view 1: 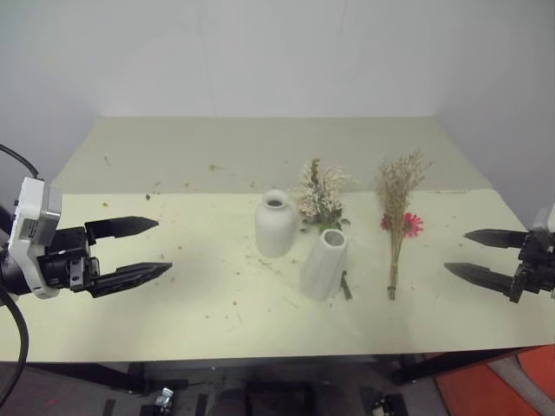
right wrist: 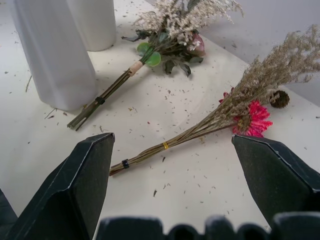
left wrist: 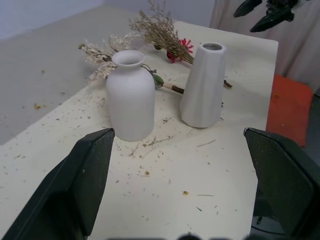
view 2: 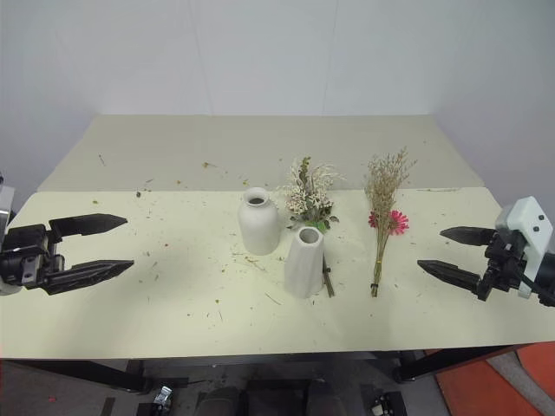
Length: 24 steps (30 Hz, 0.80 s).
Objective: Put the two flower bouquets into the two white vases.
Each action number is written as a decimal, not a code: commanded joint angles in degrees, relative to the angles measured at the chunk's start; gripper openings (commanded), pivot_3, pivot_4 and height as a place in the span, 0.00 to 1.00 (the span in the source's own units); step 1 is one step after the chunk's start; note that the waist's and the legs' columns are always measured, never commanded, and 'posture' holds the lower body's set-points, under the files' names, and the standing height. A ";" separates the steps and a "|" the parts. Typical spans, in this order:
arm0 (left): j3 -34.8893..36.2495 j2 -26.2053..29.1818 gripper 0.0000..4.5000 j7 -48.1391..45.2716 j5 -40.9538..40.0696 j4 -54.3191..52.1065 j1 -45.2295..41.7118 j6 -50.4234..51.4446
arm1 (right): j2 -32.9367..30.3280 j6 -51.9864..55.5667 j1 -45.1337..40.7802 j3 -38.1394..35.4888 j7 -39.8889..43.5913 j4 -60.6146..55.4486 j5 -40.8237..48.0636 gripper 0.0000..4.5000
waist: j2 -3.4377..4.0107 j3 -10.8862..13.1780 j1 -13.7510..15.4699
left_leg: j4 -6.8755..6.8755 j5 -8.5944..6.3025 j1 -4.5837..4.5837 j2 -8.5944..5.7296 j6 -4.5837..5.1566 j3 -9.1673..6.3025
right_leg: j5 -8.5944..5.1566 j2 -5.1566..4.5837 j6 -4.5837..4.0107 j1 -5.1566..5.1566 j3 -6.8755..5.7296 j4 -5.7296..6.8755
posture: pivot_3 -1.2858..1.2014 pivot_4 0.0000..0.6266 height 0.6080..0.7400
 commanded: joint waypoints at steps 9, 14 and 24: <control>-3.31 1.43 1.00 -1.96 0.13 2.43 -5.67 -1.88 | -2.13 53.34 -32.67 15.89 -22.58 -1.19 8.68 0.99 | 0.06 0.04 -0.82 | -0.03 0.00 0.04 0.05 0.00 0.08 | 0.01 0.04 -0.08 -0.08 0.09 0.02 | 0.52 0.24 1.00; -4.88 1.40 1.00 -2.34 0.38 3.17 -7.41 -2.20 | -0.91 61.19 -46.57 29.44 -27.45 8.15 7.93 0.99 | 0.05 0.05 -0.99 | -0.14 0.00 -0.16 -0.01 0.00 0.09 | 0.14 0.01 -0.28 -0.24 0.09 -0.09 | 0.52 0.24 1.00; -6.63 0.52 1.00 -2.28 0.98 3.30 -8.74 -2.84 | 6.11 61.19 -59.90 48.40 -32.10 26.62 3.10 0.99 | 0.05 0.07 -1.52 | -0.18 -0.03 -0.27 -0.04 0.05 0.14 | 0.26 -0.03 -0.46 -0.36 0.11 -0.13 | 0.52 0.24 1.00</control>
